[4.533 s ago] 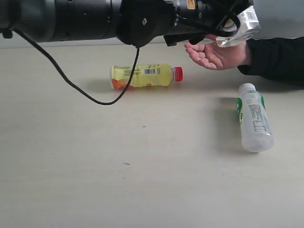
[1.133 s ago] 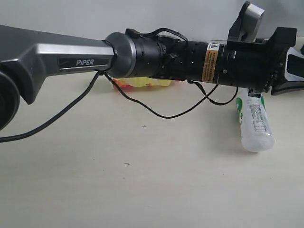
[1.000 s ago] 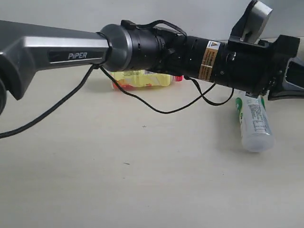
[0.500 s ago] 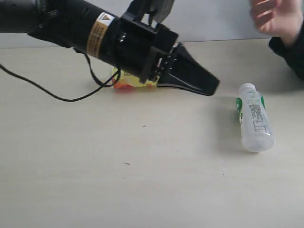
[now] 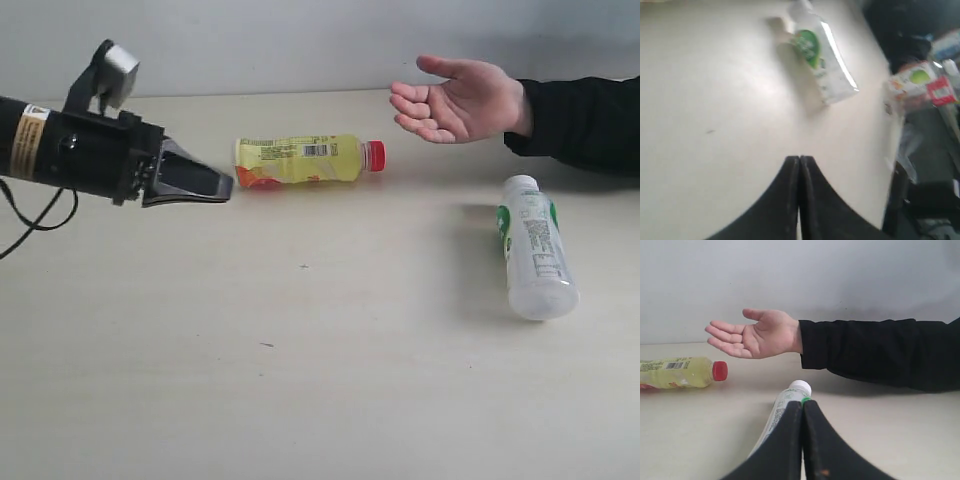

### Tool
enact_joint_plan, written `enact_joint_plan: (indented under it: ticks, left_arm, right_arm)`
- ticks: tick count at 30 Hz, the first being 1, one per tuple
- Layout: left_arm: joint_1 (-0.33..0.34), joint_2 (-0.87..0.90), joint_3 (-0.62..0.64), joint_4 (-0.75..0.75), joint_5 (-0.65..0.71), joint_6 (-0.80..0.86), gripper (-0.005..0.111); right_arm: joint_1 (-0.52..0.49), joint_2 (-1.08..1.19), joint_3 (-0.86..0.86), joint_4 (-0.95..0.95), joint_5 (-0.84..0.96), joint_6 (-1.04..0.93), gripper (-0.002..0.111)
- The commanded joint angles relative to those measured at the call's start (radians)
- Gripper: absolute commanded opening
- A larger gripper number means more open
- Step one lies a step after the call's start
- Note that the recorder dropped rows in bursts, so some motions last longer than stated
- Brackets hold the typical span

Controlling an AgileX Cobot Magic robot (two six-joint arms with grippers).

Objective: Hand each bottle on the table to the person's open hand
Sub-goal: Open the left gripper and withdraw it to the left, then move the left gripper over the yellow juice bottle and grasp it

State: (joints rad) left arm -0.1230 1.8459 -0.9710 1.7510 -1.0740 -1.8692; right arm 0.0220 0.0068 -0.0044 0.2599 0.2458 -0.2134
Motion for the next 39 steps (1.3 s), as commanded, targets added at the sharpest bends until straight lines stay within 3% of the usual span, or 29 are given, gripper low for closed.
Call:
enact_joint_plan:
  ticks: [1, 3, 6, 8, 10, 18, 23, 25, 33, 39]
  left_arm:
    - [0.091, -0.023, 0.074, -0.007, 0.212, 0.003, 0.0]
    - [0.115, -0.058, 0.112, -0.007, 0.385, 0.01, 0.0]
    - [0.113, -0.133, 0.191, -0.007, 0.711, 0.132, 0.0]
    - [0.113, -0.174, 0.242, -0.007, 0.858, 0.216, 0.0]
    - [0.113, -0.209, 0.29, -0.007, 0.96, 0.284, 0.0]
    - [0.109, -0.259, 0.394, -0.017, 1.252, 0.267, 0.0]
    - [0.041, -0.295, 0.436, -0.198, 1.594, 0.332, 0.0]
    - [-0.001, -0.299, 0.434, -0.252, 1.67, 0.347, 0.0]
    - [-0.179, -0.299, 0.408, -0.25, 1.536, 0.349, 0.0]
    - [-0.29, -0.299, 0.345, -0.662, 1.356, 0.613, 0.0]
  right_arm:
    - [0.002, -0.007, 0.004, 0.002, -0.007, 0.001, 0.0]
    - [0.002, -0.007, 0.004, 0.002, -0.007, 0.001, 0.0]
    - [0.002, -0.007, 0.004, 0.002, -0.007, 0.001, 0.0]
    - [0.002, -0.007, 0.004, 0.002, -0.007, 0.001, 0.0]
    - [0.002, -0.007, 0.004, 0.002, -0.007, 0.001, 0.0]
    - [0.002, -0.007, 0.004, 0.002, -0.007, 0.001, 0.0]
    - [0.002, -0.007, 0.004, 0.002, -0.007, 0.001, 0.0]
    - [0.002, -0.007, 0.004, 0.002, -0.007, 0.001, 0.0]
    - [0.002, -0.007, 0.004, 0.002, -0.007, 0.001, 0.0]
    - [0.002, -0.007, 0.004, 0.002, -0.007, 0.001, 0.0]
